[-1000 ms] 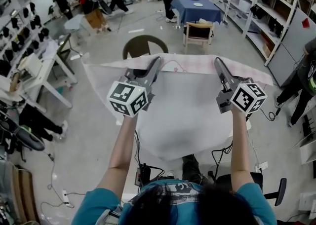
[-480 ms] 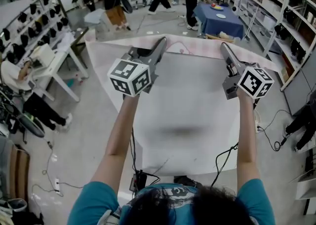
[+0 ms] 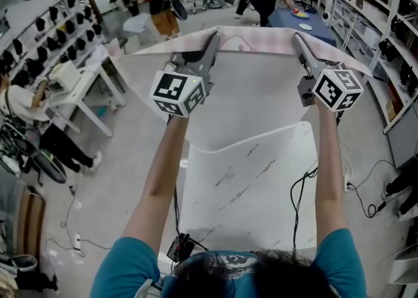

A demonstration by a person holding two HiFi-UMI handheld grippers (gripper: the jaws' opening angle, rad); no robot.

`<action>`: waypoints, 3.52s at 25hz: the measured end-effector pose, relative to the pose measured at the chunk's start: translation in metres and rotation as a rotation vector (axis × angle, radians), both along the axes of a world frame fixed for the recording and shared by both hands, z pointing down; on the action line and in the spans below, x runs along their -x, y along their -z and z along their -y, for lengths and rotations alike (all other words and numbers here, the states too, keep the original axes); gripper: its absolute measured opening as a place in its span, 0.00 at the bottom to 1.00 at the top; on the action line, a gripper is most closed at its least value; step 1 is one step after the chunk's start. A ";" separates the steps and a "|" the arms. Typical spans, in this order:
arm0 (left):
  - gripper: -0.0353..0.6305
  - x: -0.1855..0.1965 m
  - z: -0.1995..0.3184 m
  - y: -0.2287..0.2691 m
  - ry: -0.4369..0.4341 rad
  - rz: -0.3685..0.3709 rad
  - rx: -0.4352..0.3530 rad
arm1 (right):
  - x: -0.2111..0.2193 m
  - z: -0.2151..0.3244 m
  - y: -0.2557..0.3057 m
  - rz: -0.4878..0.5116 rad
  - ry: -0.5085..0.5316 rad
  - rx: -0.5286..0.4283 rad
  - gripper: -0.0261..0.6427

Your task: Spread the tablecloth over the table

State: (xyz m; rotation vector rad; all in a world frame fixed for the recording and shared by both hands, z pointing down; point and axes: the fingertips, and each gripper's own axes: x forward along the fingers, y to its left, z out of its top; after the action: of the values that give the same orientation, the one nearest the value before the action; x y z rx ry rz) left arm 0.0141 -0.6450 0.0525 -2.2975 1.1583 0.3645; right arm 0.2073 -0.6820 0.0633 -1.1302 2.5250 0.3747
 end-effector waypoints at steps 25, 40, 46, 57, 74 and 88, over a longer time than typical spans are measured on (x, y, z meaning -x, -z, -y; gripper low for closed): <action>0.13 -0.049 -0.078 -0.253 -0.166 -0.086 0.449 | -0.058 -0.092 -0.241 0.035 0.011 0.413 0.10; 0.12 -0.047 -0.169 -0.363 -0.200 -0.226 0.785 | -0.064 -0.187 -0.350 0.287 -0.029 0.740 0.08; 0.13 -0.032 -0.231 -0.407 -0.234 -0.285 0.909 | -0.053 -0.252 -0.390 0.382 -0.048 0.840 0.08; 0.28 -0.003 -0.313 -0.477 -0.270 -0.431 1.121 | -0.027 -0.339 -0.435 0.454 0.012 0.986 0.06; 0.43 0.057 -0.405 -0.546 -0.151 -0.704 1.275 | -0.022 -0.434 -0.490 0.465 0.039 1.139 0.06; 0.13 0.050 -0.448 -0.585 -0.063 -0.795 1.326 | -0.061 -0.471 -0.531 0.352 -0.013 1.224 0.05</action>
State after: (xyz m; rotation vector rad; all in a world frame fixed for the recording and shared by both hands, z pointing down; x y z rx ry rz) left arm -0.0355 -0.1967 0.6373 -3.4483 2.1641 0.7189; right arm 0.2678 -0.2113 0.5946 -1.3560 2.3057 -1.4162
